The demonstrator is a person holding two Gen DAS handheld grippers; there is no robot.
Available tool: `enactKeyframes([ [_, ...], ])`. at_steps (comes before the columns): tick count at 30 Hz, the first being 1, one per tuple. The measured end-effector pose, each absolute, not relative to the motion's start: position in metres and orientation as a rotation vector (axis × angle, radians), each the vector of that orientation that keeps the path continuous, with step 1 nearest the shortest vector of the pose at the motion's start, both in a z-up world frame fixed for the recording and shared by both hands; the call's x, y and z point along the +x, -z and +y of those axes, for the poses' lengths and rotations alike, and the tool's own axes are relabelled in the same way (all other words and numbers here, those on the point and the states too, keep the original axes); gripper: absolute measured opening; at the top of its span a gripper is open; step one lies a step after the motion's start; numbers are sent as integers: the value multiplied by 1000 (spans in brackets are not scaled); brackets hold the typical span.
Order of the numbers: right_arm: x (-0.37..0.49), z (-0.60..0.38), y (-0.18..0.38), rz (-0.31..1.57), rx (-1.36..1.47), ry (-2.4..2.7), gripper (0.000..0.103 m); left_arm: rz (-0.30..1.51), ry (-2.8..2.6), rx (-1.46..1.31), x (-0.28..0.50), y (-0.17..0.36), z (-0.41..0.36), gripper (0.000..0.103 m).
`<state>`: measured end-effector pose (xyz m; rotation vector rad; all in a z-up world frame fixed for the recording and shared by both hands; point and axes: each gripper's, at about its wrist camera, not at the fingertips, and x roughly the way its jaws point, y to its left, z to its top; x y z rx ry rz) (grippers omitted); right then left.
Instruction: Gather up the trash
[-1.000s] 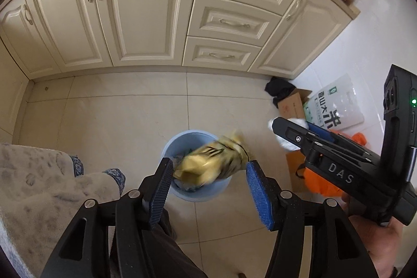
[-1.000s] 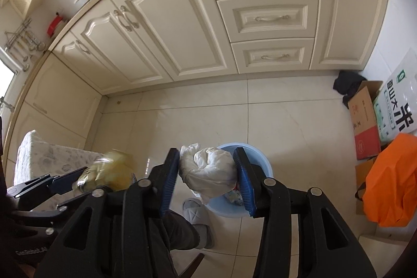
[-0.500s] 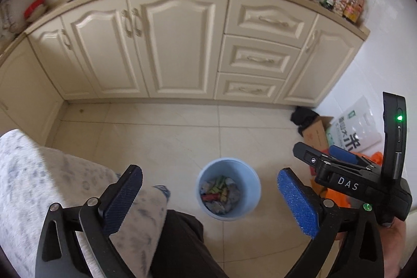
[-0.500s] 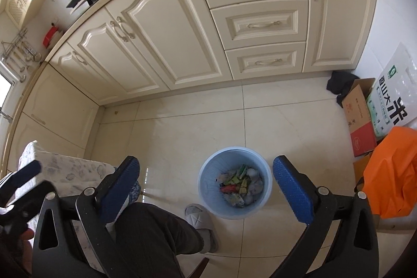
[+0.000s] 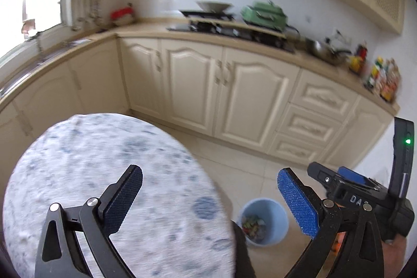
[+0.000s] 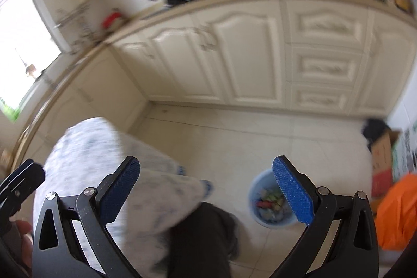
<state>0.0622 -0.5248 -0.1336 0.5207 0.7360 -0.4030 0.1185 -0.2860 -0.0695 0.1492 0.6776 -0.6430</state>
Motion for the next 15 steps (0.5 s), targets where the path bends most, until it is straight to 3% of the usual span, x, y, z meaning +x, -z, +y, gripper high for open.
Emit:
enactKeyframes([
  [10,97,-378,62,600,281,197,103,455,375,55,19,40,-120,102],
  [15,96,-323,41,541,193,127,103,384,268,37,-37,36,-72,102],
])
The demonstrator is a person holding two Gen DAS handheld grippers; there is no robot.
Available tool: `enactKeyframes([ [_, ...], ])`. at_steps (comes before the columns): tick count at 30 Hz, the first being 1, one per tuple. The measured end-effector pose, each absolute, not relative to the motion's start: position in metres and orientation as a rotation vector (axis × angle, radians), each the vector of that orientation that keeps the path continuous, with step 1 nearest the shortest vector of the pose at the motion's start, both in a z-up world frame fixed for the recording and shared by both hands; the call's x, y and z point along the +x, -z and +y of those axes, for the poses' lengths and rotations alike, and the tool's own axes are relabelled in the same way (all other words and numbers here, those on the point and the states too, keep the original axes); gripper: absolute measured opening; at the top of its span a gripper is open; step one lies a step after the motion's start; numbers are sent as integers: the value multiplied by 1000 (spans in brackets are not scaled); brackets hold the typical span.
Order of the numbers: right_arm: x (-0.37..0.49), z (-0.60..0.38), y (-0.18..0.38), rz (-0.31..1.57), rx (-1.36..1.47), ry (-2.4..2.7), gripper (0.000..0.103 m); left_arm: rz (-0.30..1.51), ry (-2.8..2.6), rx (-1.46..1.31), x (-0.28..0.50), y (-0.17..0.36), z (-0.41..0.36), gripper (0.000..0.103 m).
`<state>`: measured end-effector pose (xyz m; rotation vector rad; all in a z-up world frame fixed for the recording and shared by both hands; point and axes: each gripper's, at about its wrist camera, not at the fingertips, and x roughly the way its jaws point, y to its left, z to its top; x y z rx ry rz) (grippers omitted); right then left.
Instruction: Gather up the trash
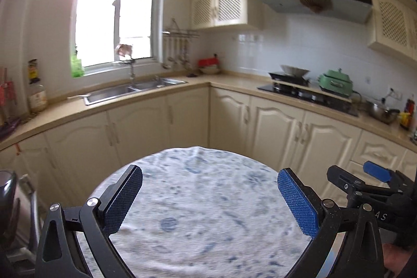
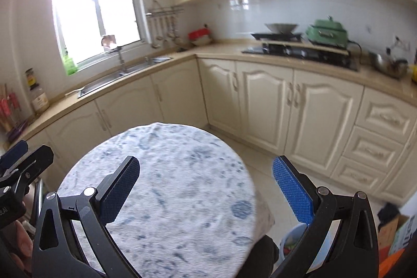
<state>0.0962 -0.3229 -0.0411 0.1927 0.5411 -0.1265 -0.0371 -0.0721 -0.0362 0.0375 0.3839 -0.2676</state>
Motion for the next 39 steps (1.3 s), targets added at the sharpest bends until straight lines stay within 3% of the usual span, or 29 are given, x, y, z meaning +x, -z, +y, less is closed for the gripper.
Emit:
enactKeyframes([
  [14,71,-254,21,446,96,56,103,339,193,5,-116,48,-38,102],
  [39,56,-251,12,395,102,50,103,323,185,-48,-93,37,-10,102],
])
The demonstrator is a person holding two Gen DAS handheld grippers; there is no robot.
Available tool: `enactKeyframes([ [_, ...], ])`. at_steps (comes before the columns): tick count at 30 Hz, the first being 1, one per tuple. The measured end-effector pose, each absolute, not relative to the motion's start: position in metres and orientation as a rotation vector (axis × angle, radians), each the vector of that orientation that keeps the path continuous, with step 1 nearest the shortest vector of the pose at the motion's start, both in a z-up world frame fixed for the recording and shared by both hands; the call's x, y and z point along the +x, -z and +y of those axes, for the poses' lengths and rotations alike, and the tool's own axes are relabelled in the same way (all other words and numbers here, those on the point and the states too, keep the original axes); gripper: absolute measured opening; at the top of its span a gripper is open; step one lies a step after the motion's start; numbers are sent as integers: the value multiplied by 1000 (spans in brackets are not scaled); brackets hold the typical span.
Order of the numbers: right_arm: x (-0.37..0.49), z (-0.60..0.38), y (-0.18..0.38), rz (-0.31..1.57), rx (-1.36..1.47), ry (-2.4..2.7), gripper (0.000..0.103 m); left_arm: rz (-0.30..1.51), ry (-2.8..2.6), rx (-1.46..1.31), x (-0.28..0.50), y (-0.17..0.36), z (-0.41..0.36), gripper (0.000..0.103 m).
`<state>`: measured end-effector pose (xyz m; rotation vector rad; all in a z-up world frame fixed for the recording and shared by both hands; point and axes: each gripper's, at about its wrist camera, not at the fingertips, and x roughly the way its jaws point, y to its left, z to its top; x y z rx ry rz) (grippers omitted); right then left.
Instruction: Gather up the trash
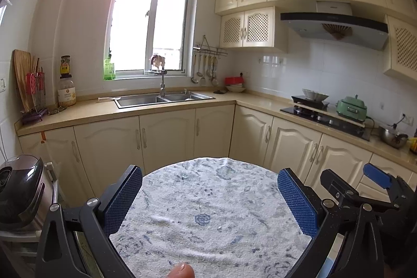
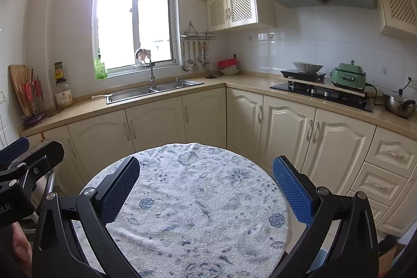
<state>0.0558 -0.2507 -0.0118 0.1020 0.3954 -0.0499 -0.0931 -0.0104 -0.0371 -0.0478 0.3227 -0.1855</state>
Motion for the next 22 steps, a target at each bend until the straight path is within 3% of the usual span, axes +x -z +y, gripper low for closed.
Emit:
enactKeyframes([
  [22,57,-251,8,406,101,40,103,293,205,-60,-94,50,-5,102],
])
